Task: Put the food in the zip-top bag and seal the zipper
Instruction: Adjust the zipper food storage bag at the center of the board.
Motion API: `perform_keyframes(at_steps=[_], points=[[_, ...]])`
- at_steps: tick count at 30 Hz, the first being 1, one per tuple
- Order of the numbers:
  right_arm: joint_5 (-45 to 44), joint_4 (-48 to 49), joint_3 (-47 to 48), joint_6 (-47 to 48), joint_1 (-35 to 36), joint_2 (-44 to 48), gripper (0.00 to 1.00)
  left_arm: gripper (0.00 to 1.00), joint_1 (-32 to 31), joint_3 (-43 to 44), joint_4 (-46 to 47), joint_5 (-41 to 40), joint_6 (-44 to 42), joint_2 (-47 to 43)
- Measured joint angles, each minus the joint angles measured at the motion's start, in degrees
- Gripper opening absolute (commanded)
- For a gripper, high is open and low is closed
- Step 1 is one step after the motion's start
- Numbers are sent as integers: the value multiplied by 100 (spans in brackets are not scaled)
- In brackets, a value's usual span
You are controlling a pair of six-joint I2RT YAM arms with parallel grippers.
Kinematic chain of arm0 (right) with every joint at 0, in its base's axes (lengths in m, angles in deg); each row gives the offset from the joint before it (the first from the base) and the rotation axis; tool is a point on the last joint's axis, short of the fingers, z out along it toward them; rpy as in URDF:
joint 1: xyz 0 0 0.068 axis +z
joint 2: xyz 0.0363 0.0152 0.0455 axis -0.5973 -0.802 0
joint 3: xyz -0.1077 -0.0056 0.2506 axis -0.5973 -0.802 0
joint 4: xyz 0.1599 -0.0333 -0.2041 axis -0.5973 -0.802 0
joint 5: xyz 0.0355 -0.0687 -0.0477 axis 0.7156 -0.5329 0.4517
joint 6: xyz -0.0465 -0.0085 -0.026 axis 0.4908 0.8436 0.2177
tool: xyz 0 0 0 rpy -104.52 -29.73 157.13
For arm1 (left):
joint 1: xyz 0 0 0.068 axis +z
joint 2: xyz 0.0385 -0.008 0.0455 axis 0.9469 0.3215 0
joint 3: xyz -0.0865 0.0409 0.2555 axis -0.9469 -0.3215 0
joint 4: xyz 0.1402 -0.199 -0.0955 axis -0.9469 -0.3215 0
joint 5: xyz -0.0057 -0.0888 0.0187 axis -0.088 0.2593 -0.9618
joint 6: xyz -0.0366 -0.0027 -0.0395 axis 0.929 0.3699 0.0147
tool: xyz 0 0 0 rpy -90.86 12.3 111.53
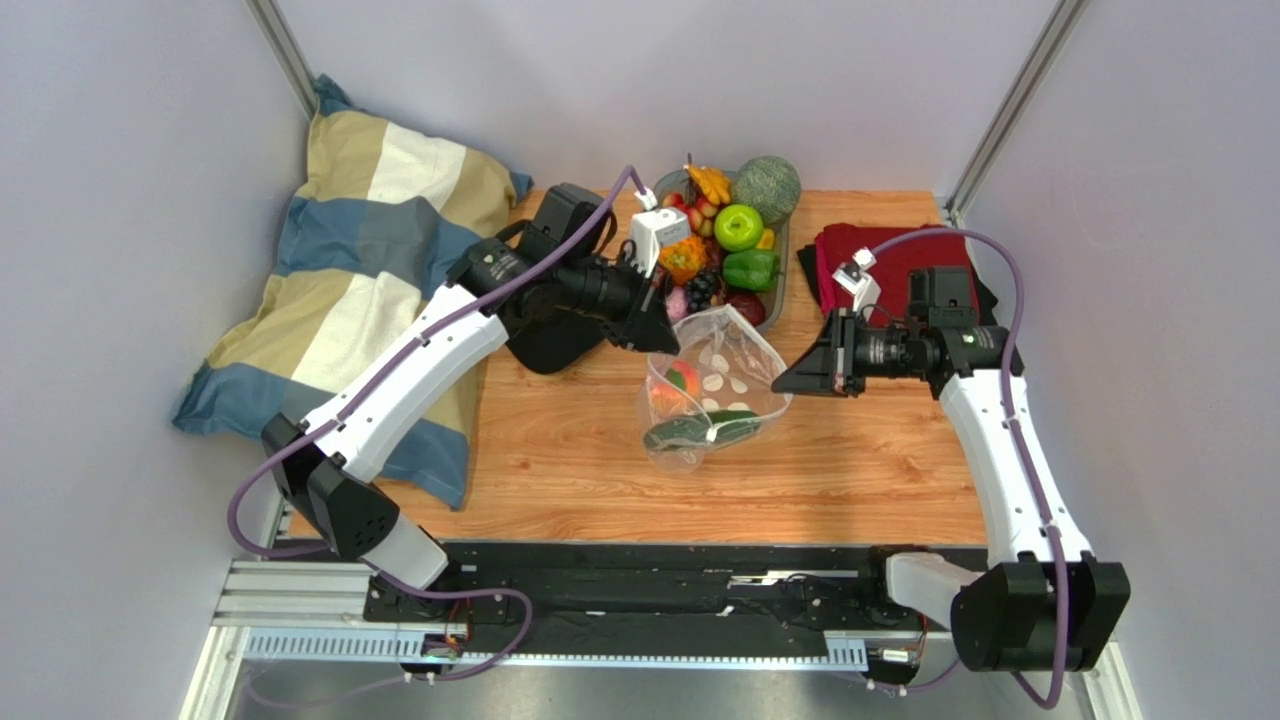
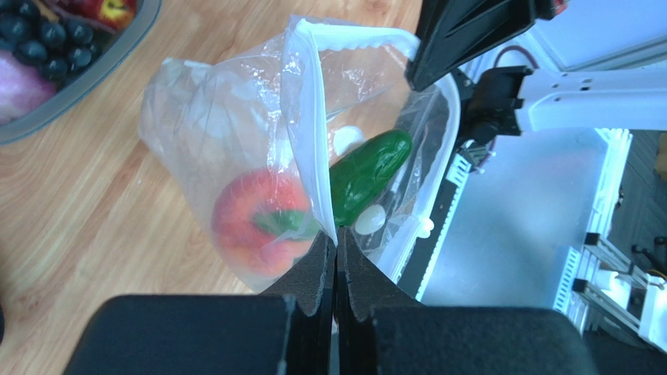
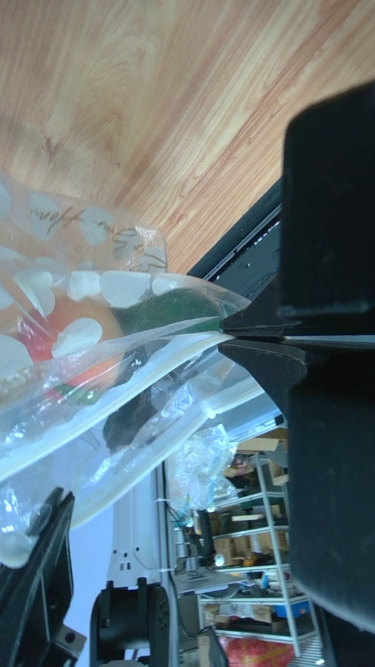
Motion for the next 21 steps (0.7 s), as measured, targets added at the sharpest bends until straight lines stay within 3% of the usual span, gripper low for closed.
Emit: perform_keyframes(at_steps=[3,7,12,13,15,16,18,19,21], points=[[-157,-184,0,-39,-289,129,0,0,-39,426,-103,44,46,232],[-859,-367,0,-24,-1012,-70,0,8,-96,879,-24,-70,127,874],[-1814,-551,-35,105,-1368,-334,0,23,-205,1088,155,-417,177,1746],[-1998,-564,-59,153,-1377,-369,0,37,-223,1117,155,-463,173,1856],[-2295,-616,-96,240,-1390,-452,0,53,-256,1139,197,-575,118,2004],[-2448,-660,-107,284,-1419,-525,0,71,-262,1163,216,-616,83,2039],[-2614,-691,-109,361,-1469,-658,0,85,-267,1226,334,-787,-2,2070],[-2693,-702,-109,398,-1495,-734,0,97,-260,1259,450,-872,-46,2070],[-2817,-723,-109,444,-1526,-857,0,99,-188,1340,820,-1043,-116,2068]])
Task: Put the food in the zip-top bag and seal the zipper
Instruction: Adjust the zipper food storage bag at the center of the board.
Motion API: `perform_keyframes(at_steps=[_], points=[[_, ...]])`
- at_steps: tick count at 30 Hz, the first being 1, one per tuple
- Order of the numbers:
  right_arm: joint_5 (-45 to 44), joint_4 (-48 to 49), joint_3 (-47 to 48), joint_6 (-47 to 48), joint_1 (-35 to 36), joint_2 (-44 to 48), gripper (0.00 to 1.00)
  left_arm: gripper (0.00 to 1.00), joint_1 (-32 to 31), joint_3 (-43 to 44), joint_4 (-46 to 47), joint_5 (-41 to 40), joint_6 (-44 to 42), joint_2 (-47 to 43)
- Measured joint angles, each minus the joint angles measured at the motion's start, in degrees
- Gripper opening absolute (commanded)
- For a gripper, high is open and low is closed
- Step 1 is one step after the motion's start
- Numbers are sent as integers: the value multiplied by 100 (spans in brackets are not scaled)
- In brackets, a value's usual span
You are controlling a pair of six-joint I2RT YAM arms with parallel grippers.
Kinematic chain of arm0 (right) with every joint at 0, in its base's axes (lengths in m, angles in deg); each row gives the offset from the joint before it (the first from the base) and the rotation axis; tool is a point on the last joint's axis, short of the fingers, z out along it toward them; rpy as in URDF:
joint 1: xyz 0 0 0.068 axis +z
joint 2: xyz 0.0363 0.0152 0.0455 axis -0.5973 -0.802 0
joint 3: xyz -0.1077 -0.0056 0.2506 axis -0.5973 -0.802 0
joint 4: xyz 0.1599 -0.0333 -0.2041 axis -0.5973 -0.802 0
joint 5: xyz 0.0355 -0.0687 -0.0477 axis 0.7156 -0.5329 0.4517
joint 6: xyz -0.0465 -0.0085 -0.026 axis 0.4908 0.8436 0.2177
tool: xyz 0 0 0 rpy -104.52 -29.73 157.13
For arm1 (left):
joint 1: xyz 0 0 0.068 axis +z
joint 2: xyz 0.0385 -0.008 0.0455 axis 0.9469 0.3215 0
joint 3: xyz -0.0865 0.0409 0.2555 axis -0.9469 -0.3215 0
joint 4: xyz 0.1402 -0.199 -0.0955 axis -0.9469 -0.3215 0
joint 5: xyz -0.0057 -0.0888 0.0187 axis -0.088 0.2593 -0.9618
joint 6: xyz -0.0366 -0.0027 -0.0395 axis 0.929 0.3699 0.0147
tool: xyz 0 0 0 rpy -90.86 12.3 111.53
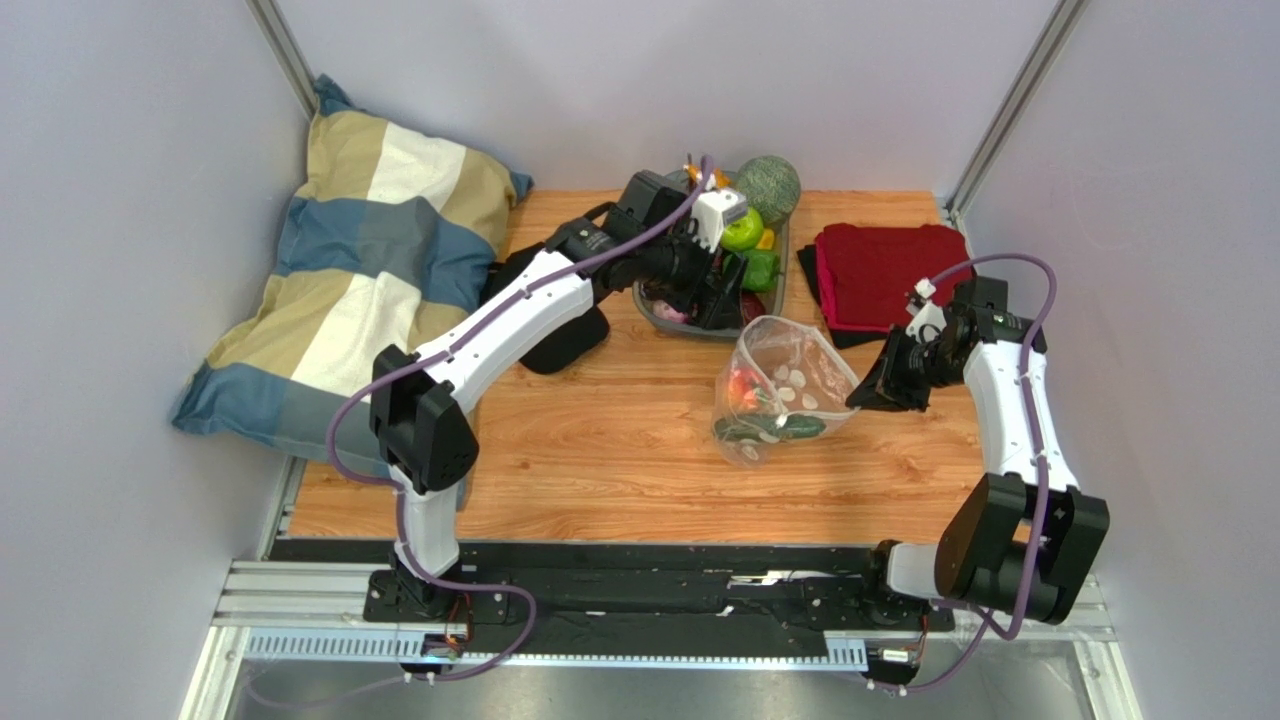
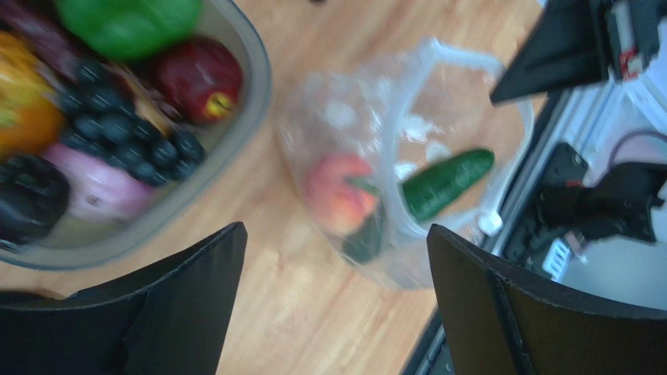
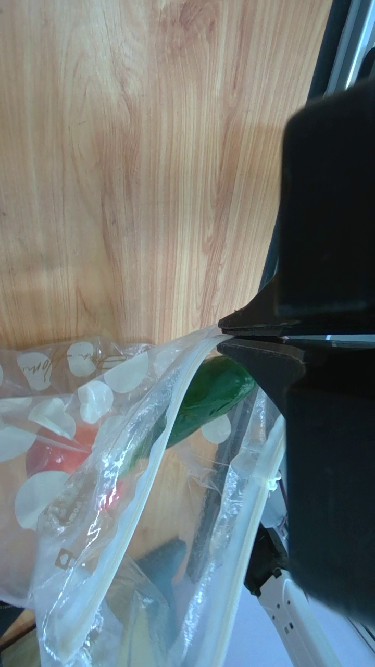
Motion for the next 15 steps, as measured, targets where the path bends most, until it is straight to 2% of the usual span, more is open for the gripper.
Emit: perform_keyframes(at_steps=[8,15], points=[[-223,-7,-24,44,-31,-50,0,99,713,697,929,-861,-365,249],[-254,59,-133,39,-55,37,0,99,1126,616,988,-1261,-1261,920]])
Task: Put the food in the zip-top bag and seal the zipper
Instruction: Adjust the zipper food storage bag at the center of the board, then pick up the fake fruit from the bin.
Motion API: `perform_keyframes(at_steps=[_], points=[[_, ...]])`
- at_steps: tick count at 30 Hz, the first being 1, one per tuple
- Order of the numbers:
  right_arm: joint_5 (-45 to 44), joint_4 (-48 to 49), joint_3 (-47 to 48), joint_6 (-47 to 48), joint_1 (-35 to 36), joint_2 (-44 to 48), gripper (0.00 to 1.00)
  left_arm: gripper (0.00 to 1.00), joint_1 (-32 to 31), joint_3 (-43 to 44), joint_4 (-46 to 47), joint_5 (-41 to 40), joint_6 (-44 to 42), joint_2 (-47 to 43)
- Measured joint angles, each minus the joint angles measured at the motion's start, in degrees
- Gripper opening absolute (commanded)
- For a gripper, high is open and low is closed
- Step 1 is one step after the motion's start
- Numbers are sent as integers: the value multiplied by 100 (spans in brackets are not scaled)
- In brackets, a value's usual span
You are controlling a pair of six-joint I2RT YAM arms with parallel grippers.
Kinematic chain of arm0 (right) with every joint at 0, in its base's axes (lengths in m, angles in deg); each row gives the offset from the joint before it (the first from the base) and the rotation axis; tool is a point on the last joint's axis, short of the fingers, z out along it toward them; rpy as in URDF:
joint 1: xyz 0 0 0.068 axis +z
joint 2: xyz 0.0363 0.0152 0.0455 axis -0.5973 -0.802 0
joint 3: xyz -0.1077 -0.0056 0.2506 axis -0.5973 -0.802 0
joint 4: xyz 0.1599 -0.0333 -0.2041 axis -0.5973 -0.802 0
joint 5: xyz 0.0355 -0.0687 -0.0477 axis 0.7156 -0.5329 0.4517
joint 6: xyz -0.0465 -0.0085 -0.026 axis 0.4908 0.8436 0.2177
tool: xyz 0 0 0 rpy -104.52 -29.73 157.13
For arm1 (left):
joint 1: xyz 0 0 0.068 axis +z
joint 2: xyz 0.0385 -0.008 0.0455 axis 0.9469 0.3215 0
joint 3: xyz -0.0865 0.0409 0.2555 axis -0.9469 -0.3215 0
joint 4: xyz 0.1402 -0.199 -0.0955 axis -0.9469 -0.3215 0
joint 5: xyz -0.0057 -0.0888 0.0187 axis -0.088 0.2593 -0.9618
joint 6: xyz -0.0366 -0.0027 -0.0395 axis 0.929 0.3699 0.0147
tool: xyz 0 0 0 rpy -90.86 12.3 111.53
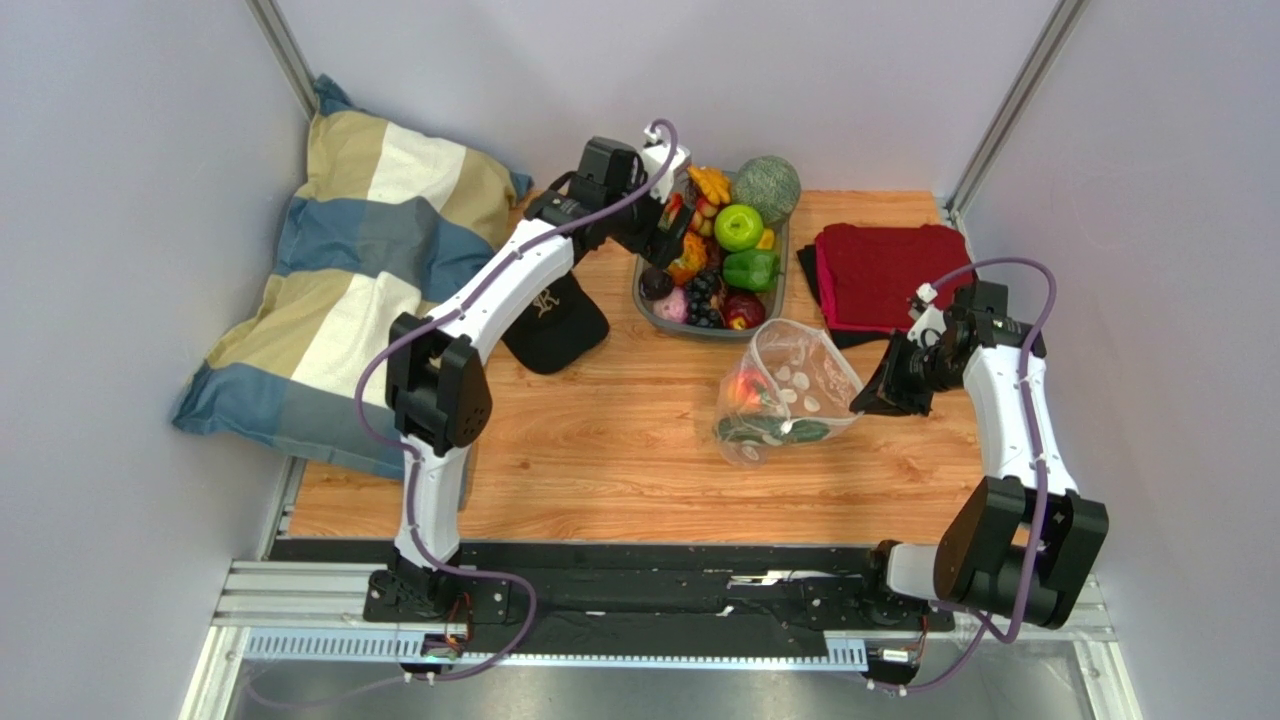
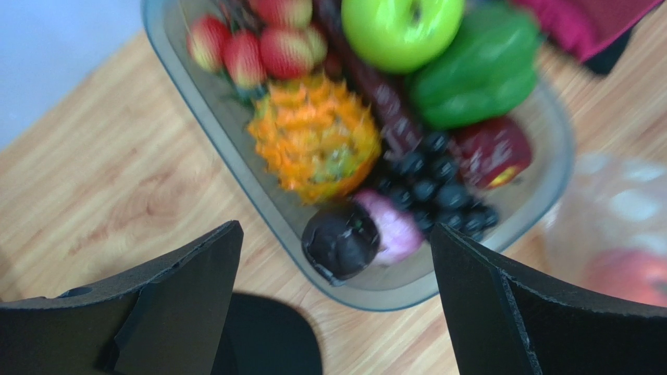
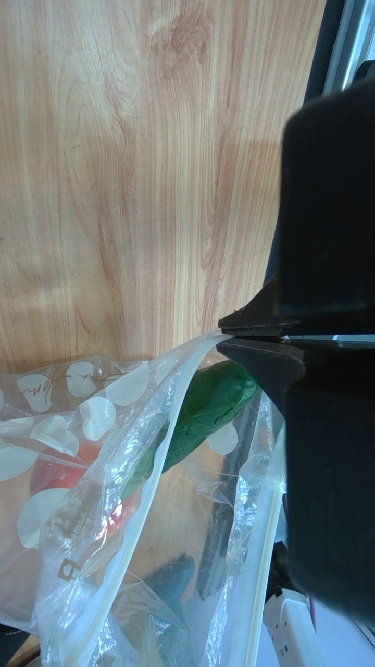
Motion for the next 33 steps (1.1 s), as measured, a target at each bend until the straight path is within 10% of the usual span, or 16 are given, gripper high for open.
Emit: perform_keyframes(at_steps=[14,27,33], points=[[188,17,-20,-17,-11,70,0,87,28,-249,-511,348,-1440,695],[549,15,31,-22,-9,-133,0,32,28,-258,-514,452,-1814,717],[664,33,74,-28,-4,-168,0,30,28,-258,-533,568,-1814,575]])
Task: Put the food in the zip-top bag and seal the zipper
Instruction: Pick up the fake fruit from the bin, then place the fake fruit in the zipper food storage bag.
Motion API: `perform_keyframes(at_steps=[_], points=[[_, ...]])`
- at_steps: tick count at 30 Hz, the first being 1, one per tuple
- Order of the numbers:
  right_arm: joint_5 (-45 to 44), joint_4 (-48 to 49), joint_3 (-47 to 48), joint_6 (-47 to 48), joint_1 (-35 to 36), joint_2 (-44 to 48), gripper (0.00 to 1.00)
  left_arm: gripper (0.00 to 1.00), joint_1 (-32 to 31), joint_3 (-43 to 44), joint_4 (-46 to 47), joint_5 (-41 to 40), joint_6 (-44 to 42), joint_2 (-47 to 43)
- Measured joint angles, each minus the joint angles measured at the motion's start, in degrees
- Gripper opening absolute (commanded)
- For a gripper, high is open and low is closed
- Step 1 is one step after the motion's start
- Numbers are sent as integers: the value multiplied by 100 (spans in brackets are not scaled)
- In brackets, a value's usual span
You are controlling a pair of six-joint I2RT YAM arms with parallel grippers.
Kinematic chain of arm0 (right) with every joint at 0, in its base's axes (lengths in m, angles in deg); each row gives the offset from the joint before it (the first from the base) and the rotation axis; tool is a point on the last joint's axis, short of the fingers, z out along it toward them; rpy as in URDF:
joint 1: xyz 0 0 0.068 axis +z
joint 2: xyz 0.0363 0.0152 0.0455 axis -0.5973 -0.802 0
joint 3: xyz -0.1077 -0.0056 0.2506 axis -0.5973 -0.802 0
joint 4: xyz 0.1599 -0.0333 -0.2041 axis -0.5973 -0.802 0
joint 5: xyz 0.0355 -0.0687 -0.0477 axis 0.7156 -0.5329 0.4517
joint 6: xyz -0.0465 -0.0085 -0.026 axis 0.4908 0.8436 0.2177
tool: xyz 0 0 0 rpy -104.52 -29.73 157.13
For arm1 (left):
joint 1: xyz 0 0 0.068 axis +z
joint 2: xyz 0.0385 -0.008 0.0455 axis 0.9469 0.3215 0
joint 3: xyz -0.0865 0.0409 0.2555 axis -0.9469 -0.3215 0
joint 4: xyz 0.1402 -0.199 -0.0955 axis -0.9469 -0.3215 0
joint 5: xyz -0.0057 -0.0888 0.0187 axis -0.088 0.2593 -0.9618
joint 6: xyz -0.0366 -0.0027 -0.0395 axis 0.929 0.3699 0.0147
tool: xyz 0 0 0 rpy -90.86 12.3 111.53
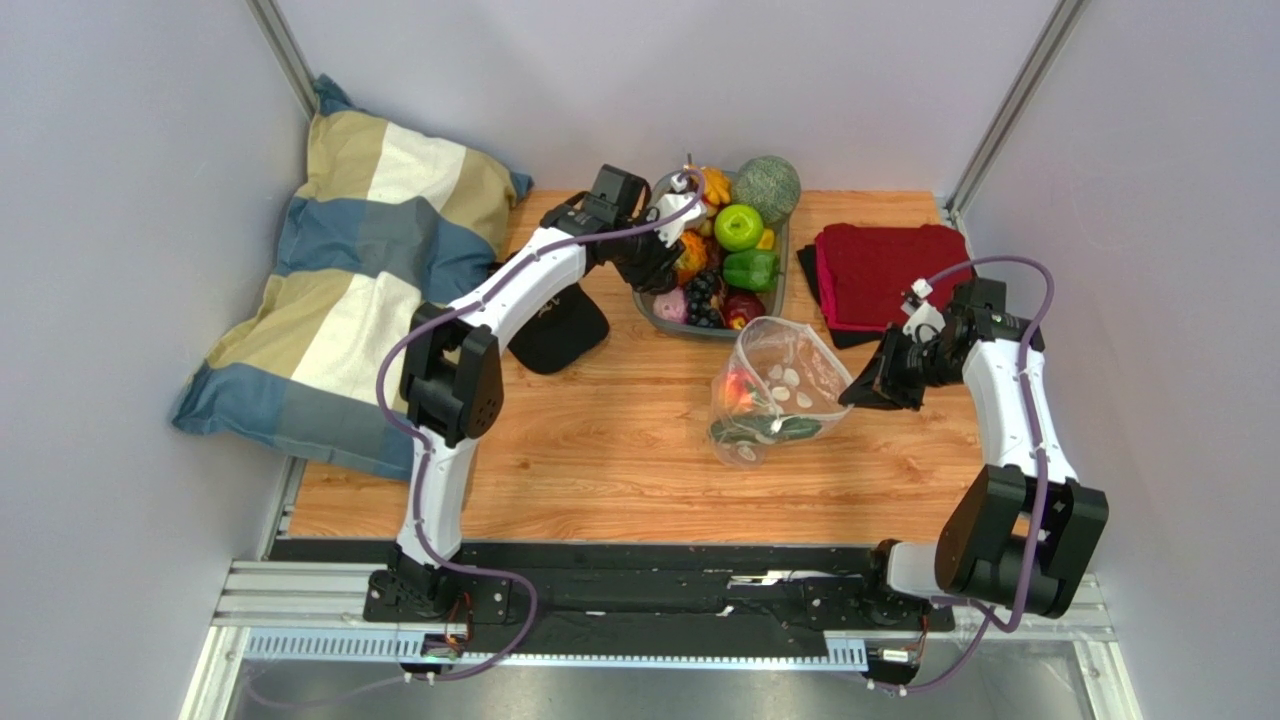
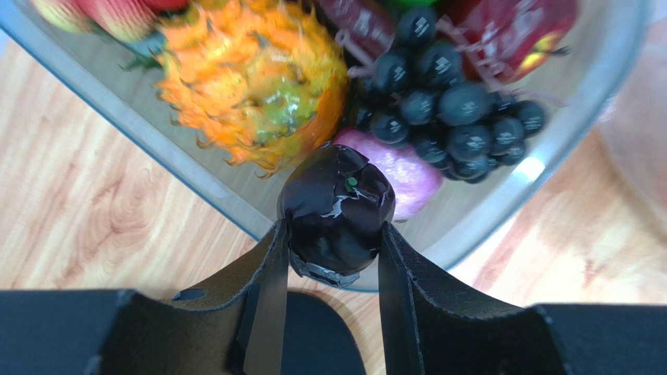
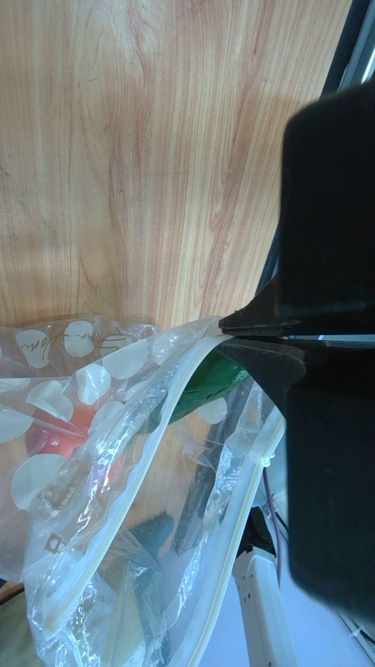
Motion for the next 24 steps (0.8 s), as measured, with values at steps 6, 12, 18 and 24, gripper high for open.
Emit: perform_keyframes(at_steps=[6,12,18,24], points=[[66,2,4,-37,44,-20,0,29,-2,63,-42,391,286,-553],[146,7,98,-76,153,-31,0,31,-173,492,-7,1012,876,-1200],[260,22,212,-125,304,-31,0,32,-1062,625,74,1467,1167,-1753],[328,26,221,-186,334,-28,0,34,-1801,177,107,1757,1270,-1808]])
